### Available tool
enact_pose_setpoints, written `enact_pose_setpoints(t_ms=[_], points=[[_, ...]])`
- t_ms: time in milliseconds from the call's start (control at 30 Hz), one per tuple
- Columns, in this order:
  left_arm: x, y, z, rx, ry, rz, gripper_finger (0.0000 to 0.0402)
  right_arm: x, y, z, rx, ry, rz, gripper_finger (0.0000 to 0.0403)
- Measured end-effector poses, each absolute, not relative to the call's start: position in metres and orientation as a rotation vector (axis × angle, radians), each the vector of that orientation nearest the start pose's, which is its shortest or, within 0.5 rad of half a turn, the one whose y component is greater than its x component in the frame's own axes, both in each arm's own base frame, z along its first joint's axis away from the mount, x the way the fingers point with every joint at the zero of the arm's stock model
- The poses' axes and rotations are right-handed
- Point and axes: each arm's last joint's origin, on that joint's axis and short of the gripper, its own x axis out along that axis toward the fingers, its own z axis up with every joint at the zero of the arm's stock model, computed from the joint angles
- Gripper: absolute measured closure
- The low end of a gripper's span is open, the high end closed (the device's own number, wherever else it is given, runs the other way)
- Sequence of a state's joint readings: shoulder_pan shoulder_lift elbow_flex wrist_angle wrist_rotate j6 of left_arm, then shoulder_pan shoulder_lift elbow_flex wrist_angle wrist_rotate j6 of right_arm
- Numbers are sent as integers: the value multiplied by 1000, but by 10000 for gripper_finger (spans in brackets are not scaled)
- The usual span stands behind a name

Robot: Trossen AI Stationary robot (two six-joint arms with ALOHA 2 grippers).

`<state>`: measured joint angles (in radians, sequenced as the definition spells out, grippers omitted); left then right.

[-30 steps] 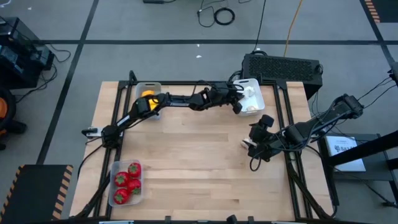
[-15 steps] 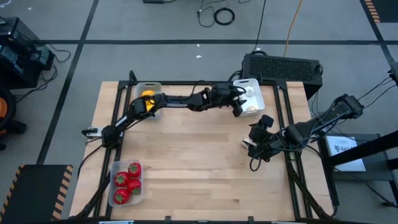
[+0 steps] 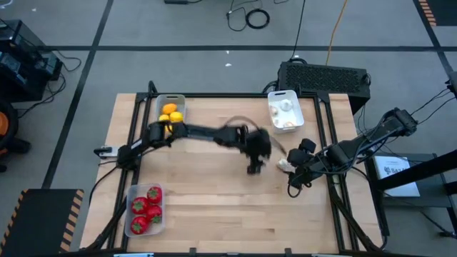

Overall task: Sort produce into baskets
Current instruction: Put the white garlic into the white bin

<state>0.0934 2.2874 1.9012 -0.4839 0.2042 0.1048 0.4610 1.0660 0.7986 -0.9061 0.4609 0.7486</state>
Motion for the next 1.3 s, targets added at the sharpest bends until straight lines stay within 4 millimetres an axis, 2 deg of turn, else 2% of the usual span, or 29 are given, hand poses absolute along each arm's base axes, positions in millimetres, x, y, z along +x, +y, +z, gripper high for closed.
enact_pose_setpoints(t_ms=[133, 267, 400, 567, 633, 733, 833, 1033, 1167, 1300], points=[[523, -6, 167, 132, 758, -156, 185, 160, 70, 239, 210, 1021, -421, 46], [541, -40, 148, 294, 591, -100, 185, 153, 71, 237, 224, 1055, -466, 46], [545, -59, 143, 446, 517, -17, 185, 150, 72, 237, 194, 1053, -485, 46], [541, -69, 148, 487, 549, 75, 185, 149, 73, 236, 239, 1052, -510, 46], [536, -72, 157, 502, 582, 83, 185, 146, 73, 236, 264, 1061, -534, 46], [523, -74, 186, 501, 636, 73, 185, 143, 72, 235, 289, 1072, -574, 46], [504, -72, 214, 467, 735, 64, 185, 141, 70, 235, 303, 1042, -639, 46], [459, -55, 259, 395, 955, 98, 185, 144, 70, 232, 342, 1011, -709, 46], [434, -45, 274, 358, 1090, 141, 185, 149, 74, 226, 297, 1037, -710, 46], [419, -35, 283, 350, 1182, 169, 185, 156, 78, 218, 252, 1067, -724, 46]])
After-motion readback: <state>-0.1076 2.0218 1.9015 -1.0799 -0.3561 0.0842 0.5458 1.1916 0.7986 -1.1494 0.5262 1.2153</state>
